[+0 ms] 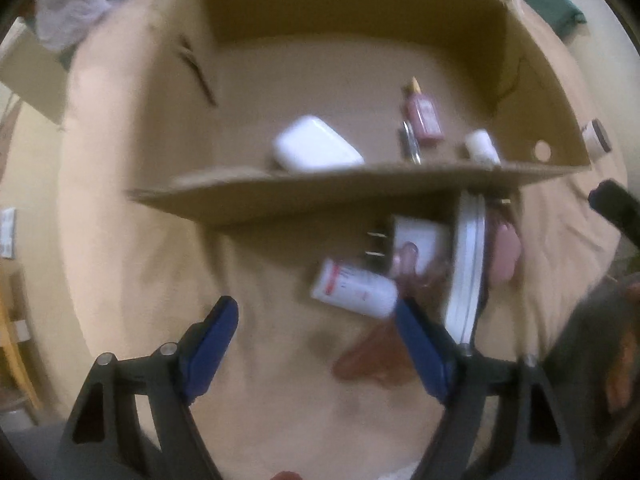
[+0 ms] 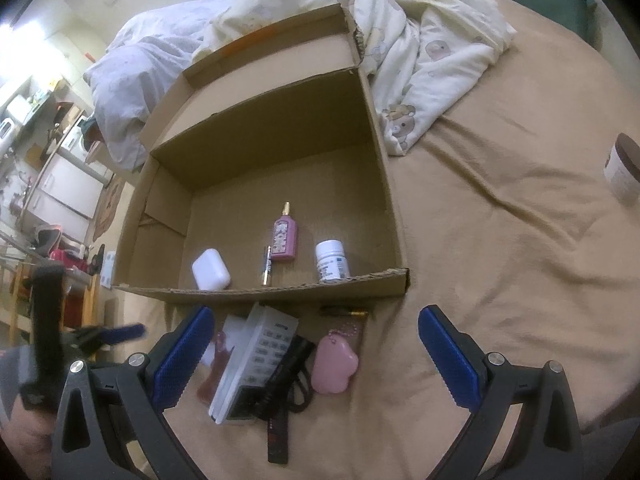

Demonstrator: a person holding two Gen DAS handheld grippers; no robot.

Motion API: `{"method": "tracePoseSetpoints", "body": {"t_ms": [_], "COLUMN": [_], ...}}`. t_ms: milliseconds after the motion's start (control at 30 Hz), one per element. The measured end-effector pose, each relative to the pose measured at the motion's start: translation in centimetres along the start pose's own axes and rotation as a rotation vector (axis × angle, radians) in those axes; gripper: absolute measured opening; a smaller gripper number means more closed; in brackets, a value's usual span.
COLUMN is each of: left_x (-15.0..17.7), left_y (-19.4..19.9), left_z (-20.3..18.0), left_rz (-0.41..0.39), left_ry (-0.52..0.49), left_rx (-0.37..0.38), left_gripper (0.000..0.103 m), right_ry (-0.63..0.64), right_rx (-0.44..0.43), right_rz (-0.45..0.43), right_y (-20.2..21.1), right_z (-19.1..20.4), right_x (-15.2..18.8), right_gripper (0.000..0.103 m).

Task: Organize rigid objects
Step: 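Withdraw both open tools from the box toward the remaining pile, then grasp the white cylindrical bottle with the left tool while the right tool approaches the white remote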

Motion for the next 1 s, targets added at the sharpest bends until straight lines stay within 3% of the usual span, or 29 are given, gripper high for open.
{"method": "tracePoseSetpoints", "body": {"t_ms": [200, 267, 300, 467, 500, 533, 567, 867, 900, 933, 1000], "left_x": [-0.3, -0.7, -0.9, -1.6, -1.6, -1.8, -1.8, -2.4, -1.9, -1.8, -1.5], "left_y": [-1.7, -1.9, -2.0, -1.9, -1.7, -1.3, -0.9, 0.8, 0.8, 1.1, 0.6], "left_z": [-0.7, -0.9, -1.2, -0.8, -0.4, 0.1, 0.9, 2.9, 2.4, 2.5, 2.2], "left_rz": [0.037, 0.035, 0.04, 0.041, 0.037, 0.019, 0.011, -0.045, -0.042, -0.036, -0.028], "left_ry": [-0.023, -0.025, -0.02, 0.013, 0.018, 0.024, 0.025, 0.09, 0.084, 0.076, 0.049], "left_rx": [0.032, 0.065, 0.111, 0.141, 0.142, 0.117, 0.078, 0.088, 0.107, 0.11, 0.077], "left_gripper": [0.079, 0.072, 0.063, 0.06, 0.054, 0.026, 0.023, 0.025, 0.029, 0.04, 0.053], "right_ry": [-0.006, -0.016, -0.023, -0.028, -0.029, -0.03, -0.03, -0.017, -0.015, -0.015, -0.015], "right_rx": [0.007, 0.009, 0.004, 0.006, 0.007, 0.007, 0.009, 0.025, 0.027, 0.027, 0.027], "right_rz": [0.011, 0.028, 0.035, 0.047, 0.05, 0.051, 0.052, 0.068, 0.07, 0.07, 0.07], "right_y": [-0.1, -0.4, -0.5, -0.8, -0.8, -0.8, -0.9, -1.5, -1.5, -1.5, -1.5], "right_z": [-0.2, -0.4, -0.5, -0.6, -0.6, -0.6, -0.6, -0.4, -0.4, -0.4, -0.4], "right_x": [0.2, 0.3, 0.3, 0.4, 0.4, 0.4, 0.5, 0.6, 0.6, 0.6, 0.6], "right_gripper": [0.103, 0.103, 0.103, 0.103, 0.103, 0.103, 0.103, 0.103, 0.103, 0.103, 0.103]}}
Point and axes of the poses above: each gripper's, at about its wrist camera, not at the fingertips, and y roughly against the way its jaws point, z to its left, x to its underside, the point moved 4 cm from there along -y, roughly the way its jaws point, and after that the axes turned 15 degrees about x, right-handed, at the moved point
